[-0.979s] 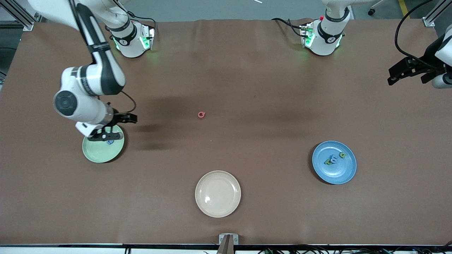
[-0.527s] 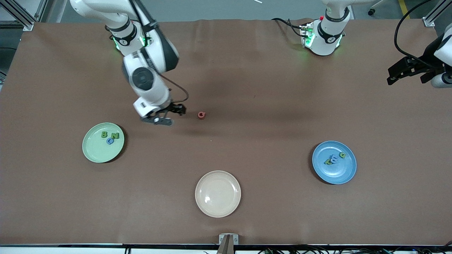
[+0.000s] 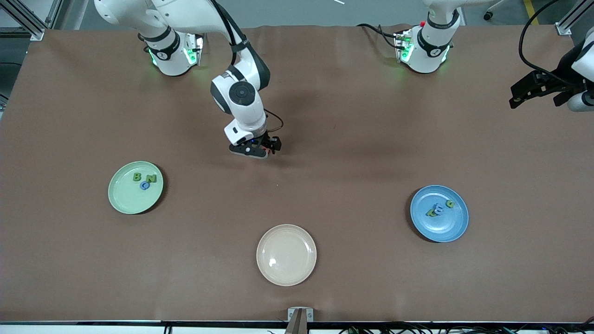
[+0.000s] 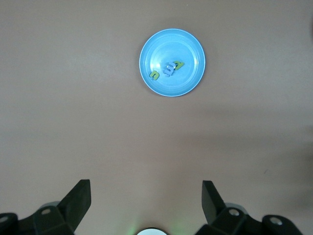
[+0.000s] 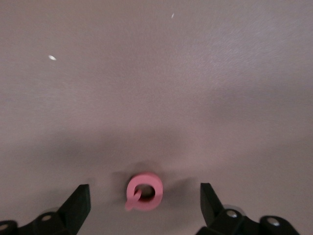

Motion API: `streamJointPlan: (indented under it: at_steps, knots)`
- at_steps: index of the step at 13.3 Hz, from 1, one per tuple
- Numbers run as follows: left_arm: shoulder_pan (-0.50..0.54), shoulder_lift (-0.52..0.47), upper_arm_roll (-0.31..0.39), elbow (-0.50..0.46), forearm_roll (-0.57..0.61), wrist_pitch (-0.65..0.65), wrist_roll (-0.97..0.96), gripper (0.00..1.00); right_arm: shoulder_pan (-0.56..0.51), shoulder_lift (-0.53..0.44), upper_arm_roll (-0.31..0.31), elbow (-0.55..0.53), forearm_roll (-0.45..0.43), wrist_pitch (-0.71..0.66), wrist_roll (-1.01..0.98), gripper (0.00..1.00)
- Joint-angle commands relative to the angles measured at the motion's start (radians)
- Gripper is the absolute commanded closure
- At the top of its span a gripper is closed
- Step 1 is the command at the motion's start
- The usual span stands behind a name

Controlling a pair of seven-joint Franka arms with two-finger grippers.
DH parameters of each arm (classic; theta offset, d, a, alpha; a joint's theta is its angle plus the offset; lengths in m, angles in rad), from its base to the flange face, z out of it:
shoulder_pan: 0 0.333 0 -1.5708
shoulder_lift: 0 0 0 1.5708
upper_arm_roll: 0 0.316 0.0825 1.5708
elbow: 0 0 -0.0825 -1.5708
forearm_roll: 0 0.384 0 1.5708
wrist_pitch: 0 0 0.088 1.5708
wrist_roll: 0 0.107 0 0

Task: Sort upper and lower case letters into plates
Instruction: 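Carry the pink Q to the green plate with the right gripper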

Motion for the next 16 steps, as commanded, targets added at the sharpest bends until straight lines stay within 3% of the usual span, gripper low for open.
streamJointPlan:
  at_steps: [1, 4, 6, 12, 14, 16]
  knots:
    - [0.009, -0.016, -0.003, -0.006, -0.005, -0.025, 0.013, 0.0, 0.01, 0.004, -0.01, 0.005, 0.008, 0.004, 0.014, 0.17]
    - [0.008, -0.008, 0.0, -0.004, 0.004, -0.018, 0.013, 0.0, 0.009, 0.011, 0.011, 0.006, 0.009, 0.012, 0.014, 0.44]
    - [0.005, -0.005, -0.003, -0.004, 0.012, -0.018, 0.013, 0.0, 0.009, 0.02, 0.013, 0.005, 0.009, 0.027, 0.014, 0.55]
    - [0.0, -0.012, -0.006, -0.004, 0.011, -0.018, 0.014, 0.0, 0.012, 0.031, 0.011, 0.005, 0.009, 0.042, 0.014, 0.81]
    - [-0.005, 0.0, -0.006, -0.004, 0.011, -0.016, 0.014, 0.0, -0.003, 0.008, 0.008, 0.005, 0.008, 0.026, -0.006, 0.82]
    - [-0.006, 0.017, -0.006, 0.0, 0.011, -0.005, 0.014, 0.0, -0.055, -0.059, 0.003, 0.008, 0.005, -0.083, -0.055, 0.83]
